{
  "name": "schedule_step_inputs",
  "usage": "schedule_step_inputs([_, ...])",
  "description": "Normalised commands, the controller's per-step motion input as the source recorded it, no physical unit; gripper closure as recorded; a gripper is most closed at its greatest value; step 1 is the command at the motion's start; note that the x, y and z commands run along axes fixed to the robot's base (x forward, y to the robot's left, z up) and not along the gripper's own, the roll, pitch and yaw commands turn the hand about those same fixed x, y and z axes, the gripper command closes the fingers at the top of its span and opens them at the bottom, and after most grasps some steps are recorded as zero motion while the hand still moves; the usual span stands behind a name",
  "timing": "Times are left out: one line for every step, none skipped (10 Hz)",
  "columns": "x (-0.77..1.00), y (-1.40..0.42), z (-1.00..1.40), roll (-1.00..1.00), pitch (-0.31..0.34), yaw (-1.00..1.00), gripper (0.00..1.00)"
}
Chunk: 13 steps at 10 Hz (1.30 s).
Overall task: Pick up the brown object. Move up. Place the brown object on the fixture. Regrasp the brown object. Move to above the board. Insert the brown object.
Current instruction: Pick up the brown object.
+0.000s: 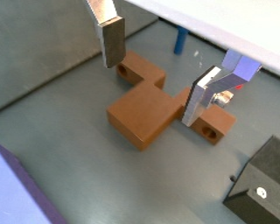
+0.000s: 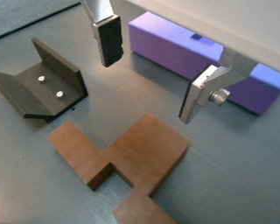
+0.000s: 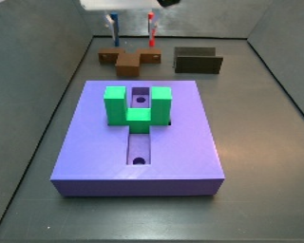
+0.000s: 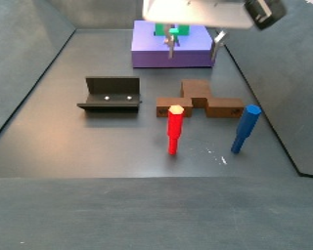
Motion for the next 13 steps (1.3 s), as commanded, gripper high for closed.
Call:
schedule_step_inputs([0.00,-0.05,-0.76,0.15,0.034,-0.10,0.00])
schedule_step_inputs([-0.20,-0.05,-0.69,0.14,0.043,-0.11,0.00])
schedule_step_inputs([-0.32,-0.01,-0.64,0.14,0.044,-0.07,0.00])
schedule_step_inputs([-0.39,-0.02,-0.46,0.09,0.000,-0.03,0.00])
schedule_step_inputs([-0.24,0.00,-0.37,0.05,0.000,0.00,0.00])
schedule_step_inputs([-0.21,0.00,-0.37,0.04,-0.003,0.00,0.00])
schedule_step_inputs([-0.05,0.00,-0.30,0.00,-0.004,0.00,0.00])
schedule_step_inputs([0.00,0.01,-0.32,0.00,-0.006,0.00,0.00])
schedule_step_inputs([0.00,0.04,-0.25,0.00,0.000,0.00,0.00])
schedule_step_inputs([0.00,0.05,-0.14,0.00,0.000,0.00,0.00])
schedule_step_inputs([0.02,0.13,-0.03,0.00,0.000,0.00,0.00])
schedule_step_inputs([0.00,0.12,-0.05,0.00,0.000,0.00,0.00])
schedule_step_inputs([0.00,0.00,-0.13,0.00,0.000,0.00,0.00])
